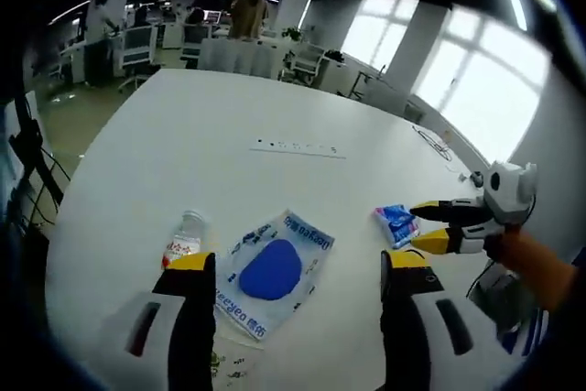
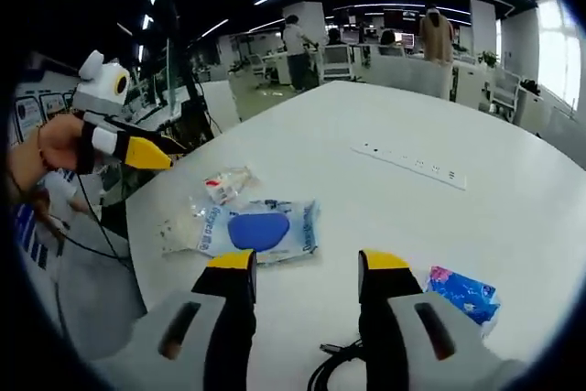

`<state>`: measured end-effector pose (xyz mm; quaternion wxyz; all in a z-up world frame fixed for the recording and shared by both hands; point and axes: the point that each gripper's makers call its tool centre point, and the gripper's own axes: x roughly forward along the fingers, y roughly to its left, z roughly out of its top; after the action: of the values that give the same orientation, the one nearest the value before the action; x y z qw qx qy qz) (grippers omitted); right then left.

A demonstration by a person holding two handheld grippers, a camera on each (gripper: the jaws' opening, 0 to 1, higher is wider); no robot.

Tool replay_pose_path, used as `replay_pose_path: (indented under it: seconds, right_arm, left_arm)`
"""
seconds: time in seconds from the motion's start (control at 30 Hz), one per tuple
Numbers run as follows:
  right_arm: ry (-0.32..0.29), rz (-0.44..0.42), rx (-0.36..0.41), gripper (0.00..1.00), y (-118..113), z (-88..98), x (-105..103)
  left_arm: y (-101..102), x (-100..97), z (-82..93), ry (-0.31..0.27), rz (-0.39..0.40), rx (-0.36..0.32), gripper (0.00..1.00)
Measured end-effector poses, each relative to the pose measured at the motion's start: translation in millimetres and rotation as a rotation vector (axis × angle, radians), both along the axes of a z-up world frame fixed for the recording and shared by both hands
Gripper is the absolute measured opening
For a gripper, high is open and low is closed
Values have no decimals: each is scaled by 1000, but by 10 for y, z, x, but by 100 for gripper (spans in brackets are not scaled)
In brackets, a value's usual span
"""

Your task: Arrange the tabletop items into an orderly group along one side of the table until the central work area is clear of visible clutter.

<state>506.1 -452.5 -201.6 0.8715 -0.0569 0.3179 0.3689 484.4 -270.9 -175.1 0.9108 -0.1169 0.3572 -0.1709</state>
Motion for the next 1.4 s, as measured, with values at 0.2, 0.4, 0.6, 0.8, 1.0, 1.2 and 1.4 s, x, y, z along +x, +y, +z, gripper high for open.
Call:
replay_pose_path:
  seconds: [0.2,0.4,0.6,0.8,1.0,1.2,1.4]
  right_arm:
    - [11,37,-8,43,140,-69,46]
    - [25,67,-14,42,254,-152,103]
    - [49,88,-25,41,331,-308,204]
    - [73,102,-33,40,382,-447,289]
    - [91,108,-42,38,394,-574,379]
    - [113,107,-55,36,420,-681,390]
    - [131,107,-62,34,439,-824,472]
  left_arm:
    - [136,-40,-55,9,35,-3,74]
    - [209,-71,-128,22,58,-9,74]
    - [245,-66,-216,38,65,-8,73]
    - [253,-43,-299,52,69,-16,73]
    - [239,-29,-363,66,69,-29,72]
    - [204,-33,-435,84,65,-37,72]
    - [190,-42,-498,97,62,-35,71]
